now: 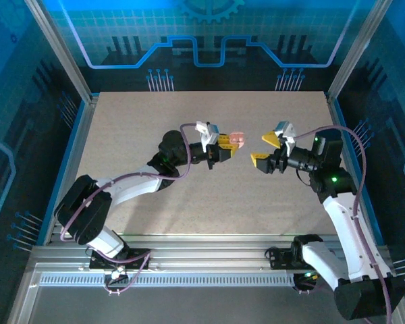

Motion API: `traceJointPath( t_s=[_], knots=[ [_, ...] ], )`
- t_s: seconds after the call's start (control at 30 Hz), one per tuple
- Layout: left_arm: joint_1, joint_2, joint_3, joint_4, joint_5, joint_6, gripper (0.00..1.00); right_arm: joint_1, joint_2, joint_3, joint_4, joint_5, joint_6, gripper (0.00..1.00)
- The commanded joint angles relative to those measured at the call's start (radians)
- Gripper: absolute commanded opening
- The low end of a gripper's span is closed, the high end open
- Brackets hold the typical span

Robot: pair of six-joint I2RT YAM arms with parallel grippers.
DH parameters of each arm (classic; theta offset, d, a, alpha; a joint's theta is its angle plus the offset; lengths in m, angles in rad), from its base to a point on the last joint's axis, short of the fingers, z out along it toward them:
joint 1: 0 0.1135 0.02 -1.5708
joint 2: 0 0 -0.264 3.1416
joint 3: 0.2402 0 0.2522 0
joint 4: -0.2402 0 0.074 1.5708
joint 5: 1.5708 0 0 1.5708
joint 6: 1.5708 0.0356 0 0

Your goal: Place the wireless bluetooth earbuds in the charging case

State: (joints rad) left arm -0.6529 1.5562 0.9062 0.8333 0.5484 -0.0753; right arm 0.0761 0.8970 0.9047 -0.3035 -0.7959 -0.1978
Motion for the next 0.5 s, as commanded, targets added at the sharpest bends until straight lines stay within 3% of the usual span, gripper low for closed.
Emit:
traceJointPath(
  t_s=[0.0,0.47],
  knots=[
    [-0.008,-0.038,-0.006,-0.025,0.055,0.035,0.17,-0.014,0.011,0.033,-0.111,-0.058,-0.143,0.77],
    [-0.009,-0.038,0.000,-0.016,0.097,0.026,0.17,0.037,0.091,0.065,-0.162,-0.040,-0.249,0.76]
  ],
)
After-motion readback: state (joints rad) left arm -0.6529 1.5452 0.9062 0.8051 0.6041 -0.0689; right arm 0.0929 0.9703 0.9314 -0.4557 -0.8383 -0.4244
